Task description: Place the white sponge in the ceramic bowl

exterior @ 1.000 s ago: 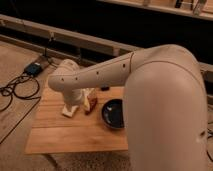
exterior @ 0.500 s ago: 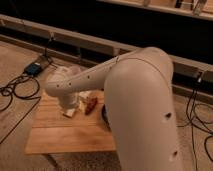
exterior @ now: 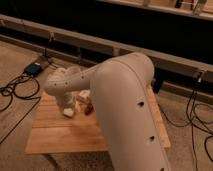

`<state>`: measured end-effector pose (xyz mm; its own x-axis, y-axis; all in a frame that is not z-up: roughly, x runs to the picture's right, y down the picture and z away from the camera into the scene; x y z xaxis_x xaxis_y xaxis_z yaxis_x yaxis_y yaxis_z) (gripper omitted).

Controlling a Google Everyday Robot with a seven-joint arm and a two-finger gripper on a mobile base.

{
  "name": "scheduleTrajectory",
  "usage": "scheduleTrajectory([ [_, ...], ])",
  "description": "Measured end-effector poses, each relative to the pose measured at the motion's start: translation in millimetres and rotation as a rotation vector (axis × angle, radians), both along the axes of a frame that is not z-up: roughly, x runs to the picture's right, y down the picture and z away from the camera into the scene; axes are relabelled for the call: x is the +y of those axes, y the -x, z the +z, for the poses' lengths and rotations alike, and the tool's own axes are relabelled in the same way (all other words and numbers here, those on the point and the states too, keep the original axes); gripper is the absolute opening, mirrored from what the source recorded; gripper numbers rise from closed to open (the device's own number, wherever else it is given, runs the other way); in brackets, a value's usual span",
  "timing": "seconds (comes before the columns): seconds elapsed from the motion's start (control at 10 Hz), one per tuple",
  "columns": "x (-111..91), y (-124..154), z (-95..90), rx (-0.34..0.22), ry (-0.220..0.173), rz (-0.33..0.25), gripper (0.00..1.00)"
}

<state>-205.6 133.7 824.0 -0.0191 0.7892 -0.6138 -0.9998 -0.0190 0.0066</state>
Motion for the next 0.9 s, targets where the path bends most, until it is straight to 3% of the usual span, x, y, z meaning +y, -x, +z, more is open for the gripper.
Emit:
scheduleTrajectory([
  [0.4, -5, 29, 24.3, -0.062, 0.016, -0.015, 0.65],
  [0.9, -9, 24, 55.6, -0.028, 0.031, 0.002, 0.65],
])
